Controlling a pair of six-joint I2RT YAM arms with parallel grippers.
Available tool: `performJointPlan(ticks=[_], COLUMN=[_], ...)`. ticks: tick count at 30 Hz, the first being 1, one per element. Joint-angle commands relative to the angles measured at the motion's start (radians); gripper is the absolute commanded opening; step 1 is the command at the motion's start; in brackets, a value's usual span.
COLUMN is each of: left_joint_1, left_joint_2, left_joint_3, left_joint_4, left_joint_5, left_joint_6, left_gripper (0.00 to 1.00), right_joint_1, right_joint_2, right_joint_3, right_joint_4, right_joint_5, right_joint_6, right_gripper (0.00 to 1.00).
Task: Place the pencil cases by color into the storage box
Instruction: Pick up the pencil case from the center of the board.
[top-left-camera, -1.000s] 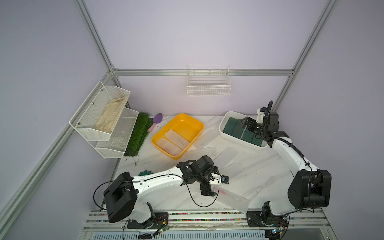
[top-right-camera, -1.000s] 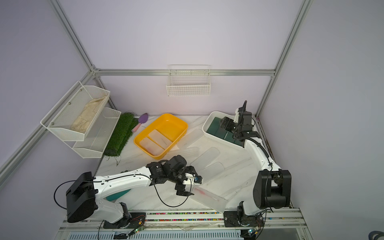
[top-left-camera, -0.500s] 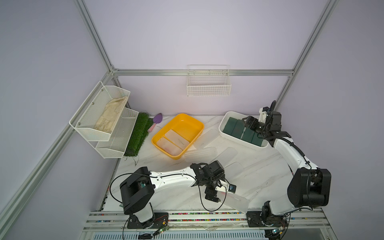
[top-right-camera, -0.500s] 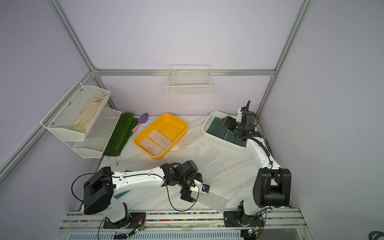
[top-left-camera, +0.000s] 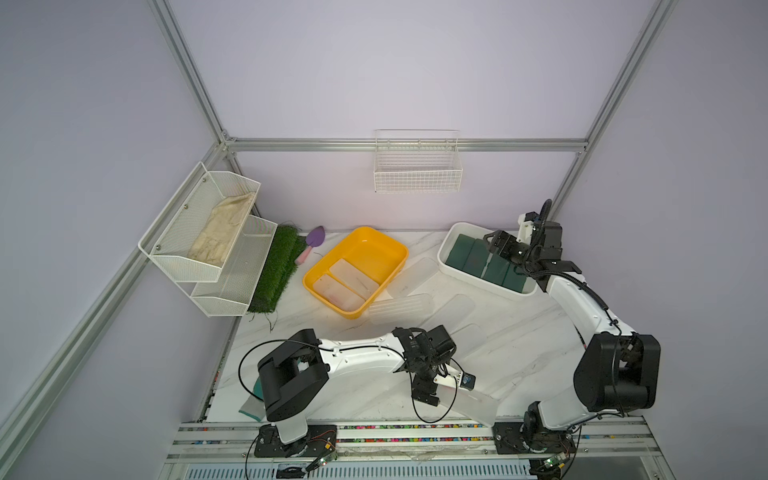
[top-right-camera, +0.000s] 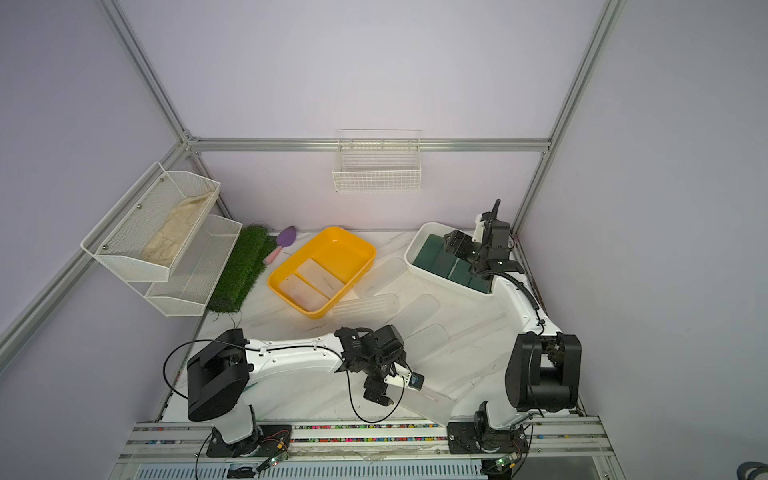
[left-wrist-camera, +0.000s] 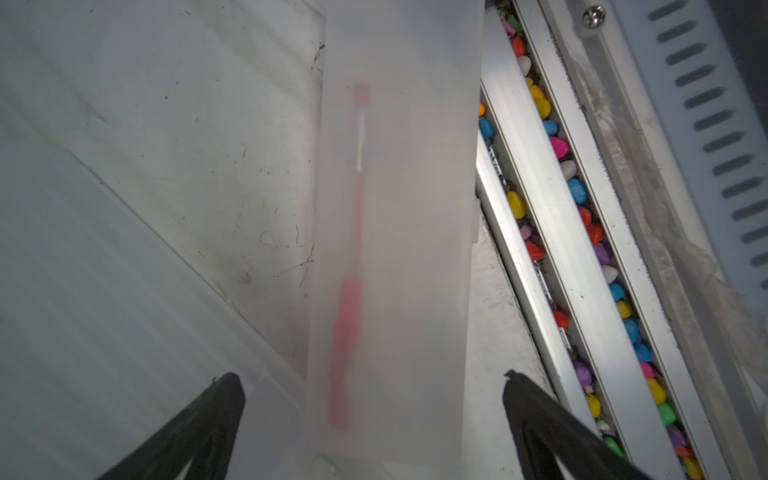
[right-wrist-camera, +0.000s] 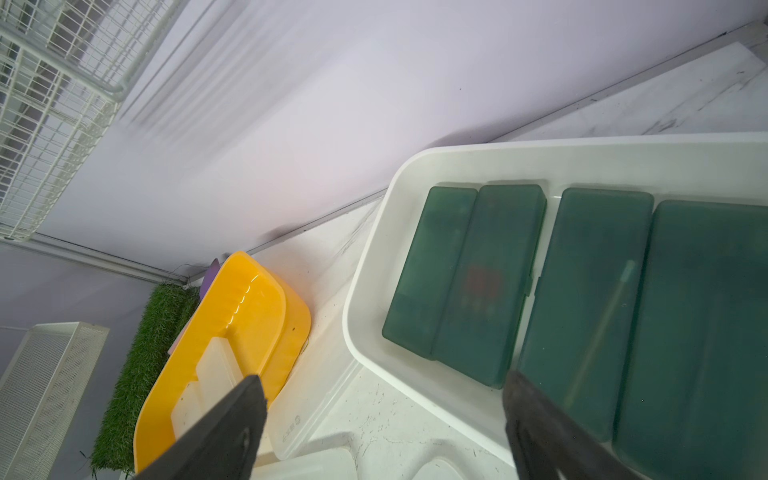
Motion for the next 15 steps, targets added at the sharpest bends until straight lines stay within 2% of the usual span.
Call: performJointPlan(ticks=[1,15], left_joint_1=[-0.006,-0.015], left_joint_2=[0.009,0.084], left_joint_3=[0.061,0.112], left_joint_4=[-0.009,-0.046], left_joint_5=[-0.009,-0.056], left_joint_6=[0.020,0.022], left_gripper=[0.98,0.98], right_joint_1=[-0.006,-0.007], right_joint_2=[0.009,0.034], right_joint_3=[0.028,0.044], right_joint_4=[0.028,0.028], right_joint_5=[-0.014,-0.019], right_joint_6=[0.009,-0.003], right_gripper=[0.91,0.91])
